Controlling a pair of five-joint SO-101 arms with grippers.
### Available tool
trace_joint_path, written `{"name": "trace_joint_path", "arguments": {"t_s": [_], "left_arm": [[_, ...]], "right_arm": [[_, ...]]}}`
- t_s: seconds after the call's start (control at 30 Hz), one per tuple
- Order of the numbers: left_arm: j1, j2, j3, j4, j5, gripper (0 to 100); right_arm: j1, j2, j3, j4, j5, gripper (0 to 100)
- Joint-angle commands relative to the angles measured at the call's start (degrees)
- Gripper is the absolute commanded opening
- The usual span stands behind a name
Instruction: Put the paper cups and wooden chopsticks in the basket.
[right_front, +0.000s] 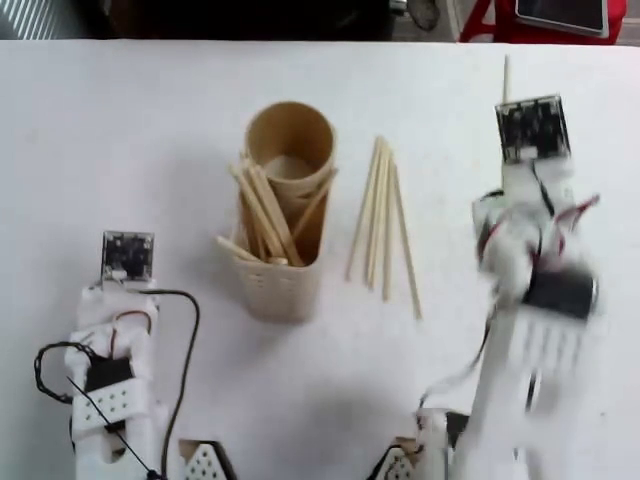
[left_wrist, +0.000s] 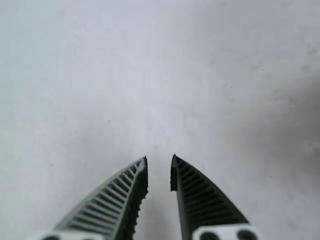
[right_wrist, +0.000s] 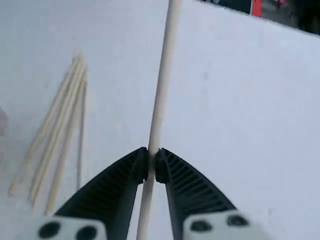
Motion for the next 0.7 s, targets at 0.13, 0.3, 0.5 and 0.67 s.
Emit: {"name": "trace_joint_path", "arguments": {"t_s": [0.13, 0.3, 0.5, 0.67], "left_arm": [[-0.48, -0.92, -0.09, 0.09, -0.70, 10], [-0.48, -0.92, -0.09, 0.09, -0.70, 10], [-0.48, -0.92, -0.09, 0.09, -0.70, 10], [-0.48, -0.92, -0.09, 0.09, -0.70, 10]], "right_arm": [[-22.81, -26.07, -1.23, -3.21, -10.11, 1.8], [-37.41, -26.51, 0.09, -14.20, -13.27, 1.8], [-43.56, -26.07, 12.22, -36.26, -13.10, 1.8], [-43.56, -18.24, 16.79, -45.41, -13.10, 1.8]]}}
